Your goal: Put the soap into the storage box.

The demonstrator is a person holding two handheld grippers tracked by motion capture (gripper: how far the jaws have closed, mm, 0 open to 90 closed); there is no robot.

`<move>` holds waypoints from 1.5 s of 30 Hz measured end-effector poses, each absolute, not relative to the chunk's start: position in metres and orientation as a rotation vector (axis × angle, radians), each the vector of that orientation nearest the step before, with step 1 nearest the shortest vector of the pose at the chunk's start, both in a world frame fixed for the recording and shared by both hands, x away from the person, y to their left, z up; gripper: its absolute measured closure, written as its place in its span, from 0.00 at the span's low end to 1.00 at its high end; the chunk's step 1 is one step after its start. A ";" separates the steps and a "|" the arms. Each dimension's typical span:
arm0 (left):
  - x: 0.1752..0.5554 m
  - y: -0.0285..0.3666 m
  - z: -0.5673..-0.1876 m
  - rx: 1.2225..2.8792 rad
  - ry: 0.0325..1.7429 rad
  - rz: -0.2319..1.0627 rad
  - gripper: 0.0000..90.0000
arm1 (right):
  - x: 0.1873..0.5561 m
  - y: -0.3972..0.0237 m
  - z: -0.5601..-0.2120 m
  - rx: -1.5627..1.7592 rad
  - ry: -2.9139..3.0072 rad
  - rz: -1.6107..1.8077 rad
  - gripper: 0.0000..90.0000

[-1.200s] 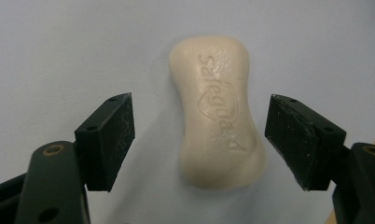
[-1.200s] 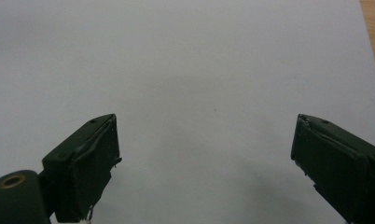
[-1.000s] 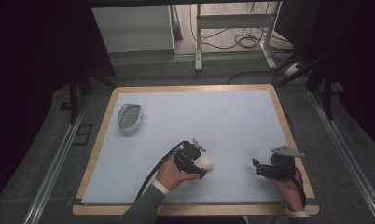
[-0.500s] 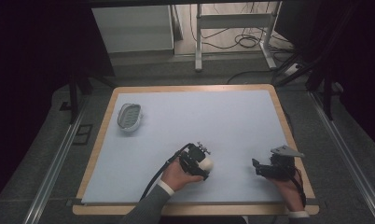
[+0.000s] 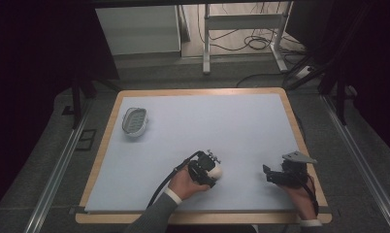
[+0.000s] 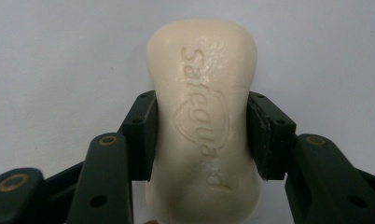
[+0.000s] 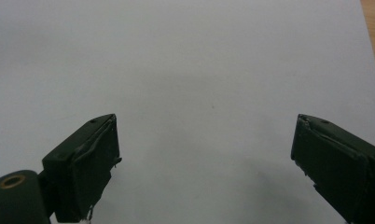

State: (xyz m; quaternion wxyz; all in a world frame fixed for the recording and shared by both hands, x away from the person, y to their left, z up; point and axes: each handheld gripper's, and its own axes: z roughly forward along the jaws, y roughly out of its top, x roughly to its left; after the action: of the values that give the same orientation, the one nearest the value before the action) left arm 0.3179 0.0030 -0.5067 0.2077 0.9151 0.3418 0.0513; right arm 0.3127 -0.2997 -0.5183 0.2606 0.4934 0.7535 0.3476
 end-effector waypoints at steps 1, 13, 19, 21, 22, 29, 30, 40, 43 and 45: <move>0.319 0.004 -0.507 2.546 0.948 0.134 0.55 | 0.313 -0.300 -0.518 1.336 2.039 0.942 0.08; 0.327 0.028 -0.489 2.482 0.936 0.062 0.55 | 0.313 -0.301 -0.518 1.337 2.032 0.941 0.08; 0.333 0.042 -0.484 2.443 0.962 0.036 0.55 | 0.313 -0.301 -0.518 1.337 2.033 0.940 0.08; 0.336 0.047 -0.484 2.443 0.969 0.028 0.55 | 0.313 -0.301 -0.518 1.338 2.033 0.938 0.08; 0.338 0.049 -0.483 2.443 0.977 0.031 0.55 | 0.313 -0.301 -0.518 1.342 2.029 0.939 0.08; 0.347 0.066 -0.478 2.423 1.017 0.044 0.55 | 0.313 -0.302 -0.519 1.340 2.031 0.936 0.08; 0.347 0.068 -0.477 2.417 1.024 0.045 0.55 | 0.313 -0.302 -0.519 1.340 2.031 0.935 0.08; 0.352 0.088 -0.463 2.393 1.058 0.093 0.55 | 0.313 -0.303 -0.519 1.355 2.018 0.933 0.08; 0.353 0.092 -0.460 2.390 1.066 0.110 0.55 | 0.313 -0.302 -0.518 1.350 2.019 0.932 0.08; 0.354 0.096 -0.458 2.383 1.074 0.119 0.55 | 0.313 -0.301 -0.519 1.342 2.024 0.931 0.08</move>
State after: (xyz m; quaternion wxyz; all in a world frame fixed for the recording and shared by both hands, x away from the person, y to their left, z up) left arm 0.3542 0.0963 -0.4578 0.2594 0.8796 0.3964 0.0438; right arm 0.3130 -0.3011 -0.5186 0.2669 0.4972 0.7500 0.3450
